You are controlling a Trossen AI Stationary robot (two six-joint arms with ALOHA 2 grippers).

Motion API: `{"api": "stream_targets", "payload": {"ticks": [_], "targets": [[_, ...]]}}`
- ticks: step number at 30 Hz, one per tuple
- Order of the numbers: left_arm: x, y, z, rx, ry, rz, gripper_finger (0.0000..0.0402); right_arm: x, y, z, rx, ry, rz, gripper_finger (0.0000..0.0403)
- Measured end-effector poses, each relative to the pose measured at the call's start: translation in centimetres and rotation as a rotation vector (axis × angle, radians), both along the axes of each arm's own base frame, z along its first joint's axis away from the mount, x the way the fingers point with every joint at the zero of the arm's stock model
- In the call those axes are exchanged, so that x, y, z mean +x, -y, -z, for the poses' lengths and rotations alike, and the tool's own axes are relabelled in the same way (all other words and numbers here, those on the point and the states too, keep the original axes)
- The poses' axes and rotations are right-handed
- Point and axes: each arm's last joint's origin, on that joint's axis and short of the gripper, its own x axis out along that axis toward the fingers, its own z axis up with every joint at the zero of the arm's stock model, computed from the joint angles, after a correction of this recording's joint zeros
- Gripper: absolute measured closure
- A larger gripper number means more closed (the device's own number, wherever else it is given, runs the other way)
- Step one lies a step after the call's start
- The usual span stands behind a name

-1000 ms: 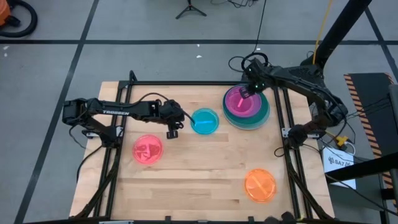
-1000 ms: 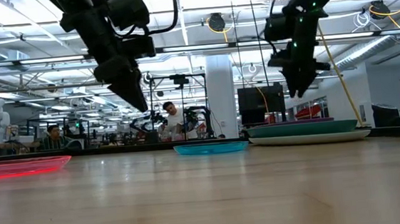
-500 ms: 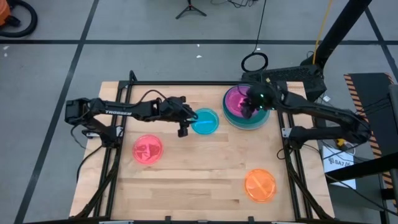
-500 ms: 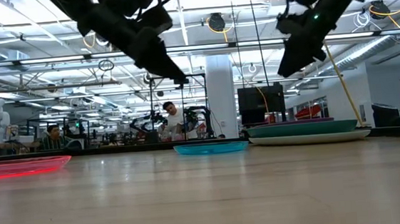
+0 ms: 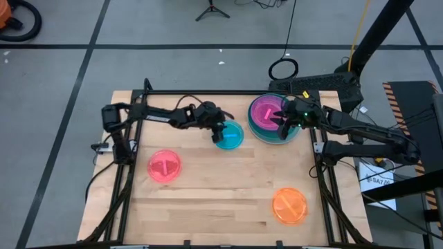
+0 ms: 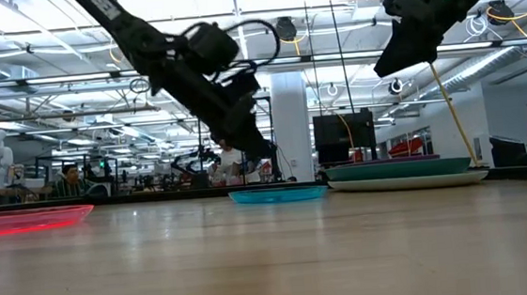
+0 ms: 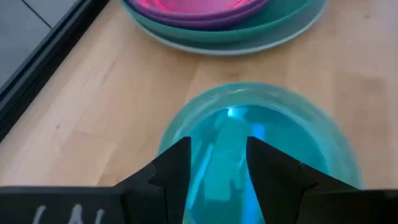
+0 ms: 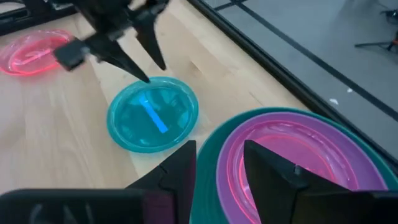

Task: Stack plastic plates
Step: Stack the blue plate on top of the pink plate

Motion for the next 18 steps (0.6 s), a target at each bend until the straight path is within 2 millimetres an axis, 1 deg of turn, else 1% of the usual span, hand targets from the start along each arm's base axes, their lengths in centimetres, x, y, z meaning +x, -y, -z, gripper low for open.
{"api": "stream_targets", "payload": {"ticks": [5,8,12,18], "targets": [[0.2,-2.5,1.4,-0.001,-0.032,-0.051,0.0241,0.0,0.0,0.0,-0.008,-0.007,-0.007,0.0273],[-0.2,-3.5,2.2,-0.024,-0.056,-0.090,0.0241,0.0,0.0,0.0,-0.020,-0.014,-0.015,0.0273],[-0.6,-4.0,3.0,-0.083,-0.082,-0.083,0.0241,0.0,0.0,0.0,-0.026,-0.011,-0.017,0.0273],[-0.6,-3.9,4.6,-0.126,-0.130,-0.092,0.0241,0.0,0.0,0.0,-0.031,-0.010,-0.017,0.0273]]}}
